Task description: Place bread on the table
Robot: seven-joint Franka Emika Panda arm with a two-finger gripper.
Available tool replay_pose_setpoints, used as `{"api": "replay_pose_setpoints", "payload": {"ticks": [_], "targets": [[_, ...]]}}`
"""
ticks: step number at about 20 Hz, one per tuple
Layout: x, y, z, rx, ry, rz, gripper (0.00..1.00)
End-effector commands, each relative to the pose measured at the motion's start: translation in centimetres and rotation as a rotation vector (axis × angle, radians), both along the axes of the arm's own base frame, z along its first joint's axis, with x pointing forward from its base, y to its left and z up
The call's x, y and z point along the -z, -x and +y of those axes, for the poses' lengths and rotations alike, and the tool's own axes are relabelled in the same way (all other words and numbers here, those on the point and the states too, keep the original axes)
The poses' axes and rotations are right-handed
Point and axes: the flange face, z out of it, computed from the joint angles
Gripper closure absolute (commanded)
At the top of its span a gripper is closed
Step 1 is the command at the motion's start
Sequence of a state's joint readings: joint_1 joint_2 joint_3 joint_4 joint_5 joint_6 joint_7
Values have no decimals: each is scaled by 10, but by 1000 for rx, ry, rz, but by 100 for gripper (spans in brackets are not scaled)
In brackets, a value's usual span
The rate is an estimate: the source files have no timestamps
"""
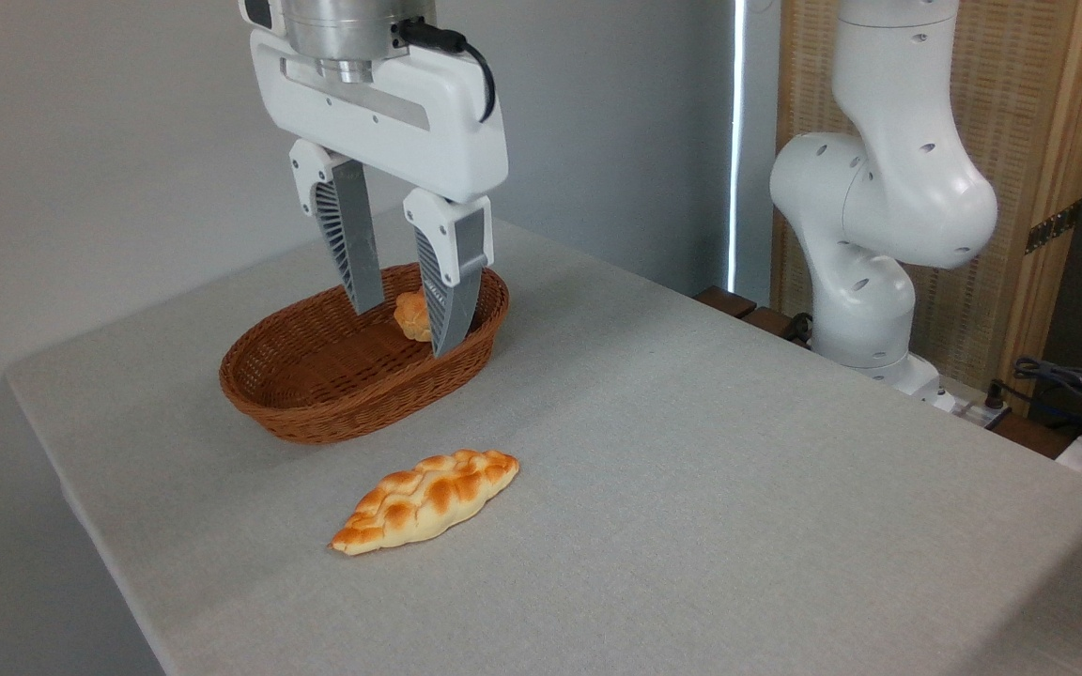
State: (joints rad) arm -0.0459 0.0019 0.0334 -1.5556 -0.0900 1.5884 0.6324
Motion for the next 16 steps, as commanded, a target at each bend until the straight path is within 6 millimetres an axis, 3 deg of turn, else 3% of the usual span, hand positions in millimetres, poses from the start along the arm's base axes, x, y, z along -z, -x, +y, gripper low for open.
{"api": "replay_pose_setpoints", "payload": {"ticks": [1, 9, 16], "targets": [[9, 0, -31, 77, -104, 67, 0], [9, -14, -24, 67, -109, -3, 0], [11, -12, -24, 72, -109, 7, 0]]}}
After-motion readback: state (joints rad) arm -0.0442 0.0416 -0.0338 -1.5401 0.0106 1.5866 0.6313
